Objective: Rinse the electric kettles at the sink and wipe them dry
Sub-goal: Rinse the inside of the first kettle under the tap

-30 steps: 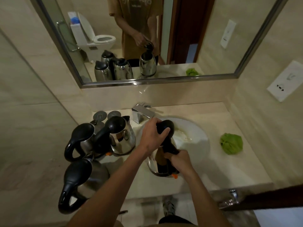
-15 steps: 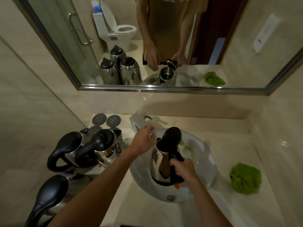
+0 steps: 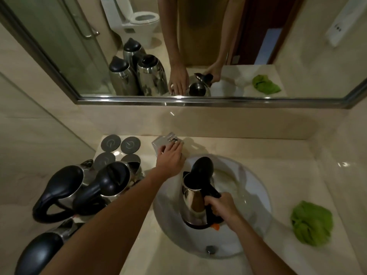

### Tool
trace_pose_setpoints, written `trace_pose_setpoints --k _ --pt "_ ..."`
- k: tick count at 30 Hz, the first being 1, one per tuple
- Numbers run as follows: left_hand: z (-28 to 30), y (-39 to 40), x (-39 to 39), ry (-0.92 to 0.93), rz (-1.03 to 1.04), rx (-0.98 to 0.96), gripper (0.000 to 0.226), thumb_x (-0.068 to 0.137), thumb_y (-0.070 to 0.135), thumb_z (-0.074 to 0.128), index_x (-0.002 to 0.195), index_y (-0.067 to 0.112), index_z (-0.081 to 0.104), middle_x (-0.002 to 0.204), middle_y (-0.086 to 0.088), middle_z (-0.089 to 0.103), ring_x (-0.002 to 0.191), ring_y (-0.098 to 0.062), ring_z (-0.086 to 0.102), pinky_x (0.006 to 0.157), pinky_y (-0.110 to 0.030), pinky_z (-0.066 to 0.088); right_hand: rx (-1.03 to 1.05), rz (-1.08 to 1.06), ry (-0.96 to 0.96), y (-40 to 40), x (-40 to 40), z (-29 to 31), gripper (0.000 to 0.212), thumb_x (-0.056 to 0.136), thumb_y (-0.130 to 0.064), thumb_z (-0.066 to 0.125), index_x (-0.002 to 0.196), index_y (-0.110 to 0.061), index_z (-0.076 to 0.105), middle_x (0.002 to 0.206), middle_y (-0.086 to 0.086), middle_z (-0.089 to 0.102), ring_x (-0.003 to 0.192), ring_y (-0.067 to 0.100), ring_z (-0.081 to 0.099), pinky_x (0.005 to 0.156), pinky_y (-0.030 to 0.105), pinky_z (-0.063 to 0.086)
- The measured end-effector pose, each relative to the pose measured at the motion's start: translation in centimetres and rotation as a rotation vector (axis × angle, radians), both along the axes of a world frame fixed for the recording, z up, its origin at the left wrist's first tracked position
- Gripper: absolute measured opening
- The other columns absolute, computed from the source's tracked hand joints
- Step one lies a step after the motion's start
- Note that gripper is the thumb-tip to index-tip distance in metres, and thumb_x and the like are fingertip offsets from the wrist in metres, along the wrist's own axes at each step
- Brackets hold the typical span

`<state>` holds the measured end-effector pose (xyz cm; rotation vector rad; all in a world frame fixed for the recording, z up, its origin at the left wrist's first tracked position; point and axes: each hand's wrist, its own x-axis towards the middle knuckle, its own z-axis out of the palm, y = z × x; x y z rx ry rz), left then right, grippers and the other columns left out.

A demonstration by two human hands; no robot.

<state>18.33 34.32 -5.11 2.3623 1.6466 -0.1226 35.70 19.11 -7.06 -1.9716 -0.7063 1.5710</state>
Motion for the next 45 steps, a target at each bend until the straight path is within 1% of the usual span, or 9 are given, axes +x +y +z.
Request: trace_pose_setpoints --k 6,16,27,29,32,34,37,42,45 --pt "-0.6 0.5 -0.2 -0.012 -0.005 0.005 0.053 0.104 0.035 0.022 0.154 0.019 0.025 0.163 0.005 0.016 0.146 -0.015 0.015 0.112 -0.038 0.009 -0.034 0.046 -0.029 0.8 -1.0 -1.5 0.01 0.077 -0.01 0.071 0.072 -0.009 0.062 0.057 0.002 0.058 0.052 0.014 0.054 0.046 0.02 0.041" --pt "-1.2 1.8 -0.2 -0.012 -0.018 -0.003 0.056 0.098 0.038 0.018 0.15 0.025 0.033 0.161 0.005 0.02 0.141 -0.018 0.02 0.114 -0.042 0.008 -0.046 0.044 0.0 2.8 -1.6 -2.9 0.02 0.076 -0.008 0.07 0.063 -0.011 0.055 0.045 -0.002 0.049 0.042 0.013 0.045 0.046 0.022 0.037" --pt "-1.5 2.4 0.0 0.008 -0.015 0.042 0.068 0.088 0.039 0.007 0.149 0.026 0.034 0.159 0.007 0.025 0.136 -0.018 0.028 0.107 -0.037 0.007 -0.035 0.127 -0.08 4.1 -0.9 -3.5 0.011 0.078 -0.016 0.072 0.074 -0.01 0.063 0.064 0.006 0.063 0.059 0.019 0.058 0.053 0.025 0.044" --pt "-1.6 2.0 -0.2 -0.115 0.008 0.038 0.067 0.09 0.037 0.009 0.151 0.022 0.032 0.158 0.003 0.029 0.141 -0.018 0.024 0.112 -0.035 0.002 -0.037 0.127 -0.083 4.3 -0.9 -3.6 0.011 0.077 -0.017 0.073 0.076 -0.01 0.064 0.064 0.006 0.063 0.059 0.019 0.06 0.053 0.026 0.045" --pt "-1.8 -0.1 0.0 -0.584 0.185 0.044 0.058 0.095 0.031 0.023 0.146 0.014 0.042 0.152 -0.003 0.039 0.141 -0.015 0.027 0.119 -0.034 0.015 -0.034 0.169 -0.095 4.8 -0.8 -3.6 0.012 0.075 -0.018 0.074 0.077 -0.009 0.067 0.069 0.008 0.067 0.067 0.022 0.065 0.06 0.029 0.048" --pt "-1.7 -2.9 0.3 -0.882 0.408 0.1 0.042 0.095 0.021 0.037 0.134 0.012 0.049 0.138 -0.004 0.045 0.127 -0.011 0.037 0.108 -0.027 0.033 -0.04 0.193 -0.102 4.9 -0.7 -3.6 0.013 0.075 -0.019 0.075 0.075 -0.01 0.066 0.066 0.006 0.066 0.066 0.021 0.065 0.06 0.03 0.048" --pt "-2.2 -7.2 0.5 -0.965 0.677 0.212 0.02 0.092 0.013 0.049 0.108 0.023 0.044 0.106 0.005 0.043 0.096 -0.01 0.046 0.079 -0.022 0.043 -0.042 0.201 -0.112 5.1 -0.5 -3.7 0.017 0.076 -0.02 0.076 0.07 -0.012 0.063 0.057 0.002 0.061 0.057 0.018 0.059 0.056 0.029 0.045" --pt "-4.3 -9.9 0.8 -0.821 0.805 -0.253 0.005 0.099 0.025 0.052 0.102 0.023 0.049 0.094 0.003 0.064 0.079 -0.005 0.058 0.06 -0.013 0.039 -0.055 0.235 -0.112 5.5 -0.4 -3.5 0.018 0.074 -0.02 0.075 0.085 -0.008 0.067 0.069 0.007 0.067 0.066 0.021 0.065 0.056 0.028 0.048" --pt "-5.5 -9.5 0.4 -0.877 0.875 -0.433 0.007 0.1 0.028 0.053 0.098 0.024 0.058 0.095 0.002 0.071 0.088 -0.006 0.064 0.07 -0.016 0.045 -0.059 0.275 -0.116 5.7 -0.5 -3.6 0.022 0.074 -0.02 0.075 0.091 -0.008 0.068 0.074 0.008 0.068 0.069 0.022 0.067 0.058 0.029 0.049"
